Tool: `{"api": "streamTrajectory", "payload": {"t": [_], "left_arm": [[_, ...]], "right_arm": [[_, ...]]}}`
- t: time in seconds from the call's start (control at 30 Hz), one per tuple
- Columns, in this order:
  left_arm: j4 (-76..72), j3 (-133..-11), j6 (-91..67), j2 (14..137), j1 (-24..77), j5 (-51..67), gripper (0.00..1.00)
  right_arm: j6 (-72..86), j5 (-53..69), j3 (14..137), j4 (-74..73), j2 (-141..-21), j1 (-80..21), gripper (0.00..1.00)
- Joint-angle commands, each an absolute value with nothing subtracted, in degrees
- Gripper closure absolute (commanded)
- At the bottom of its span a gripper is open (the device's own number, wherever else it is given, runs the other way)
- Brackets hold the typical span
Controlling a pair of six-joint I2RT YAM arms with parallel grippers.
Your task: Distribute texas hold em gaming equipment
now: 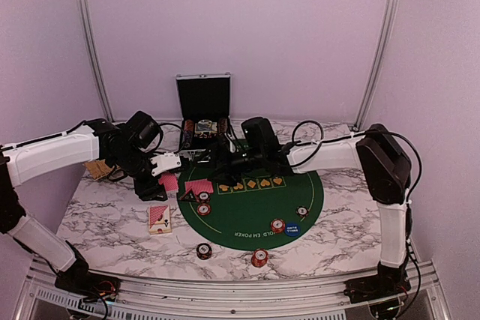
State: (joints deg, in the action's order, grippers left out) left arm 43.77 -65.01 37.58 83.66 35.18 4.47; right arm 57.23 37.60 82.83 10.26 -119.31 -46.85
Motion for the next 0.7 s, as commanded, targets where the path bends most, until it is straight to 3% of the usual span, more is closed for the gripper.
{"api": "streamTrajectory", "payload": {"t": [0.0,0.67], "left_arm": [[44.31,-65.76,37.49,83.84,34.94,5.4,1.0],[43.63,-66.94,36.31,84.57,34.97,6.49,1.0]], "right_arm": [[60.81,39.94,83.39,15.82,-122.06,-47.98,0.08],[68.63,43.65,85.61,25.82,-126.57,-50.72,0.07]]}}
